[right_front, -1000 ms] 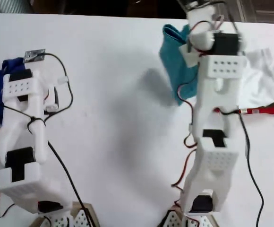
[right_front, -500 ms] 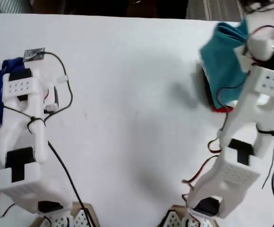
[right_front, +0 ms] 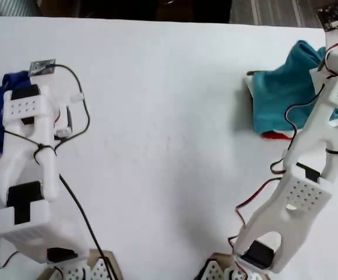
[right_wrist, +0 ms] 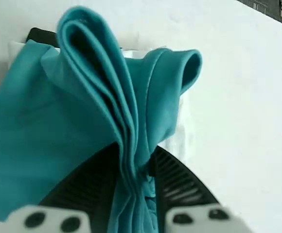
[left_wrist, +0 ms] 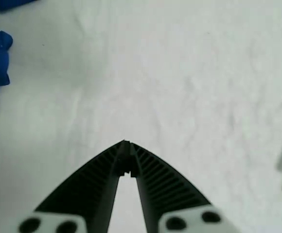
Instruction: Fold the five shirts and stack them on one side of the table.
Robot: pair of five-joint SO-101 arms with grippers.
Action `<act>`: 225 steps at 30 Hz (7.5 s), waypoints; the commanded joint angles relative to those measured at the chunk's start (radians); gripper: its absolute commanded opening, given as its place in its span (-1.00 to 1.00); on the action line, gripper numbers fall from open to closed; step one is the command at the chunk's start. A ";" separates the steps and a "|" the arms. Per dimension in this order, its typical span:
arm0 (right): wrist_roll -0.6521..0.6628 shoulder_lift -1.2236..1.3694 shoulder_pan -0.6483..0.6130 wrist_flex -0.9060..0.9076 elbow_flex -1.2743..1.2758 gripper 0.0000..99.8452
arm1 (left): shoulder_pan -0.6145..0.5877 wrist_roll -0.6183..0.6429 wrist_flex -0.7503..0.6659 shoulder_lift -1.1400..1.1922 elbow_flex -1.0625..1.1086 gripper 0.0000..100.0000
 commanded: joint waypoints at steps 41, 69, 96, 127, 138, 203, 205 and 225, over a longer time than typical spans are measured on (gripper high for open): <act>-0.002 0.332 -0.030 -0.522 -0.195 -0.95 | -0.006 -0.002 0.012 -0.061 -0.035 -0.95; -0.002 0.036 0.019 -0.136 -0.196 -0.95 | -0.006 -0.003 0.041 -0.063 -0.035 -0.95; -0.028 -0.211 -0.113 0.282 0.265 -0.95 | -0.006 -0.005 0.140 -0.367 -0.031 -0.95; -0.405 0.021 0.223 0.157 -0.328 -0.95 | 0.009 -0.089 0.264 -0.437 -0.087 -0.95; -0.339 -0.344 0.180 0.288 0.008 -0.96 | 0.017 -0.224 0.097 -0.982 0.320 -0.95; -0.494 -1.395 -0.263 -0.541 2.269 -0.96 | -0.006 -0.224 -0.203 -1.962 1.264 -0.82; -0.473 -1.395 -0.266 -0.572 2.269 -0.96 | -0.103 -0.310 -0.207 -1.964 1.300 -0.75; -0.348 -1.267 -0.397 -0.605 2.117 -0.96 | -0.594 -0.793 -0.439 -1.964 1.488 -0.70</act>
